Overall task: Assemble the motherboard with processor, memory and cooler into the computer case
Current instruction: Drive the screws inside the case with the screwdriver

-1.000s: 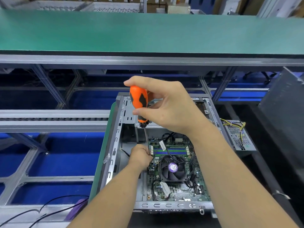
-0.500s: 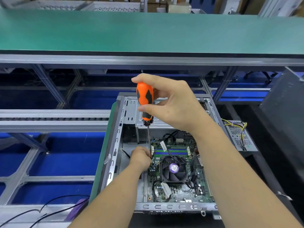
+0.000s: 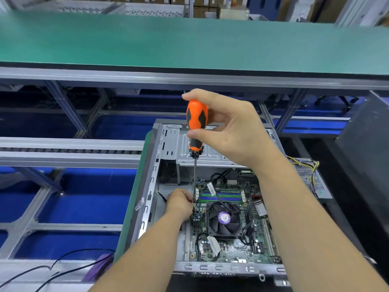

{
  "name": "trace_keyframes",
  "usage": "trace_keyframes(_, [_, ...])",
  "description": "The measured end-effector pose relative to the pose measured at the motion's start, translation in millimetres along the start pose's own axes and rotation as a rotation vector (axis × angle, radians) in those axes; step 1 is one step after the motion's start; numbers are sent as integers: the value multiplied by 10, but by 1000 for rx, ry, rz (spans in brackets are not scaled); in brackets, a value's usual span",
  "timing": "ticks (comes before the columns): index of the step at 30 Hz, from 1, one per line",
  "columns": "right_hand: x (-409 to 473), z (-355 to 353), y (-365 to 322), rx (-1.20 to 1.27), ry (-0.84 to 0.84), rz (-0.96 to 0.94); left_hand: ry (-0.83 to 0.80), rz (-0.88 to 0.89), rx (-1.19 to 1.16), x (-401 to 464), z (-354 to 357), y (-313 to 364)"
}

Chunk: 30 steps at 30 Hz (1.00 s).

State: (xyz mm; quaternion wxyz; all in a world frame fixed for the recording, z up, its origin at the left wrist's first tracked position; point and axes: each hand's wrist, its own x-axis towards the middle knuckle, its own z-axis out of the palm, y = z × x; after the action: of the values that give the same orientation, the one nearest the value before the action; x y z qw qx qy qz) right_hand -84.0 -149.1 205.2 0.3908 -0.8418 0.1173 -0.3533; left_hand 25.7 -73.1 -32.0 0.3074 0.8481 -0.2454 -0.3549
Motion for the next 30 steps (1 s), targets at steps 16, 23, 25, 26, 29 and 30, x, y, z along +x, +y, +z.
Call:
trace_keyframes(16, [-28, 26, 57, -20, 14, 5, 2, -37, 67, 9, -25, 25])
trace_keyframes(23, [-18, 33, 73, -34, 10, 5, -16, -42, 47, 20, -19, 26])
trace_keyframes(25, [-16, 40, 82, -28, 15, 6, -13, -41, 50, 23, -18, 25])
trace_keyframes(26, [-17, 41, 89, -22, 20, 5, -15, -39, 54, 25, -18, 24])
trace_keyframes(29, [-22, 37, 105, -11, 31, 3, -19, -35, 58, 30, -17, 29])
trace_keyframes(30, [-22, 34, 109, -15, 34, -1, -19, -35, 57, 27, -19, 33])
